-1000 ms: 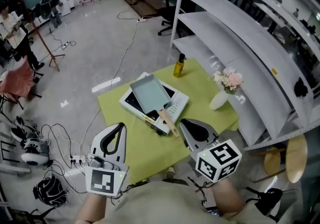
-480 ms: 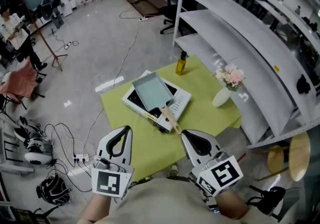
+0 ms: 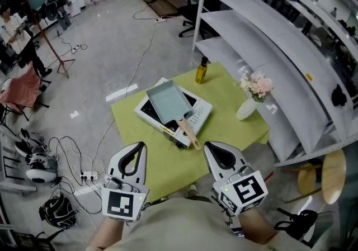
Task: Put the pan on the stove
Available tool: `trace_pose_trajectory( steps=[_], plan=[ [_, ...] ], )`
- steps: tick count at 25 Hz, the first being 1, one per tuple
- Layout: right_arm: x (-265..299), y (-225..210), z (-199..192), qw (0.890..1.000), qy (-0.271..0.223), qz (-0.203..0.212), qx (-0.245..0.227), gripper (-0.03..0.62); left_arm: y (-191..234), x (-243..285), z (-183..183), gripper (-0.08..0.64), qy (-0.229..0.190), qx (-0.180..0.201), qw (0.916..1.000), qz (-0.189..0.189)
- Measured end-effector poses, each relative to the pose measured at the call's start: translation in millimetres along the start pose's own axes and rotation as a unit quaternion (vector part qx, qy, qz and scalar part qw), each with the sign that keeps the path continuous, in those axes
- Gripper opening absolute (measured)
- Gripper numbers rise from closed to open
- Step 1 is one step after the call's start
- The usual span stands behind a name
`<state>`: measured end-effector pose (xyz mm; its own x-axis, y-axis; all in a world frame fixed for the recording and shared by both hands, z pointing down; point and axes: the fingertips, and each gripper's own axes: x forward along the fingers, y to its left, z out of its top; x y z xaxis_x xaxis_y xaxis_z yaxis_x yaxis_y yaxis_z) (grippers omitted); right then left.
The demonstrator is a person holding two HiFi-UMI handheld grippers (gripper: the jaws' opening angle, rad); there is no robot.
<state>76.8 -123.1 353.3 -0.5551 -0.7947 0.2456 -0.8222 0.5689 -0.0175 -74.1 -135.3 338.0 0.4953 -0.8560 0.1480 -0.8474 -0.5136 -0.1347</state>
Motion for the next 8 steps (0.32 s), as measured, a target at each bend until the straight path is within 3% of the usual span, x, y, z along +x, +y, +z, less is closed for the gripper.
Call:
trace_pose_trajectory(
  steps=[8],
  plan=[
    [8,-11,-5,1.000,0.014,0.004,-0.007,0.006,-6,15,4,0.006,0.001,0.004,1.0000,-0.002]
  ],
)
